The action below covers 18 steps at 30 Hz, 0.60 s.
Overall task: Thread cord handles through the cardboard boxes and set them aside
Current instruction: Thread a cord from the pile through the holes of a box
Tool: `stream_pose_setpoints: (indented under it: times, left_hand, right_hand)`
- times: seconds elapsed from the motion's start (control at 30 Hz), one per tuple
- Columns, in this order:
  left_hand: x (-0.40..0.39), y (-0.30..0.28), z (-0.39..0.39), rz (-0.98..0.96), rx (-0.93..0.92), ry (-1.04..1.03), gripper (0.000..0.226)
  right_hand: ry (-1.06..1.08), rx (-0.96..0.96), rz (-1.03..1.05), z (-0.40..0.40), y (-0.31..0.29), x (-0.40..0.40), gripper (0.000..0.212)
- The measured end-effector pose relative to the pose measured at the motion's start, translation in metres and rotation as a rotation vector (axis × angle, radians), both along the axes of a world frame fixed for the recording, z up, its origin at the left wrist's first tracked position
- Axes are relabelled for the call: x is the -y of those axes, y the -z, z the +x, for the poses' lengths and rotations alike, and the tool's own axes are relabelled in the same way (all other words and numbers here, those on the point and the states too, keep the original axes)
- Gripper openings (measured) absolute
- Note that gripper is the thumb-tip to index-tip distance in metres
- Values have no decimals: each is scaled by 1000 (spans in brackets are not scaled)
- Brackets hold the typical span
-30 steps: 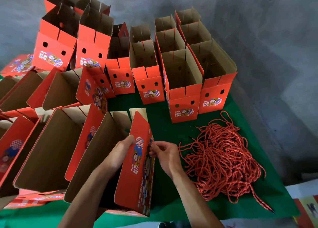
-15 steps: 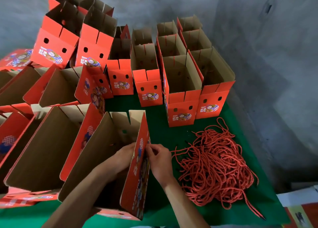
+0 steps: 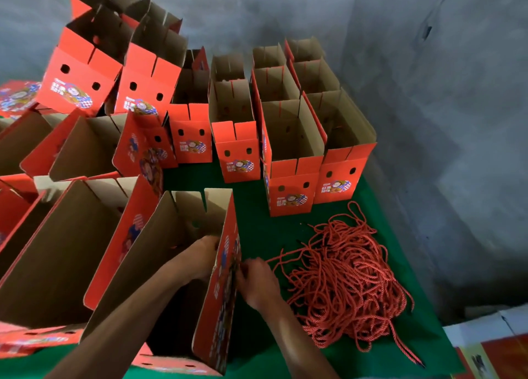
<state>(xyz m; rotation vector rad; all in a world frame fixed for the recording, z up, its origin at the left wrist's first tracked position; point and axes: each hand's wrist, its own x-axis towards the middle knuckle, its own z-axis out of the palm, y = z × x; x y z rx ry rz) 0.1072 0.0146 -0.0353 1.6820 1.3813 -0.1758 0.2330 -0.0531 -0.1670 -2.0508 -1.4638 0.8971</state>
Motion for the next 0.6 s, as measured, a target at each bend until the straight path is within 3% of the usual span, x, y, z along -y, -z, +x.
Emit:
stream_pose_setpoints:
  times: [0.1, 0.17, 0.23, 0.3, 0.37, 0.6]
  left_hand:
    - [-6, -6, -4, -9, 28, -188, 22]
    - [-7, -9, -8, 11, 62, -263, 24]
    - [-1, -15, -11, 44, 141, -329, 42]
    - [9, -23, -13, 33, 220, -337, 62]
    - [24, -32, -14, -31, 278, -293, 73]
    - [51, -31, -20, -179, 286, -170, 27]
  right_hand:
    - [33, 221, -200, 15, 23, 12, 37]
    - [60, 238, -238, 25, 33, 19, 33]
    - [21, 12, -145, 30, 32, 21, 37]
    - [75, -426, 12, 26, 15, 20, 47]
    - [198, -719, 128, 22, 1, 15, 48]
    - [626, -681, 182, 39, 22, 20, 14]
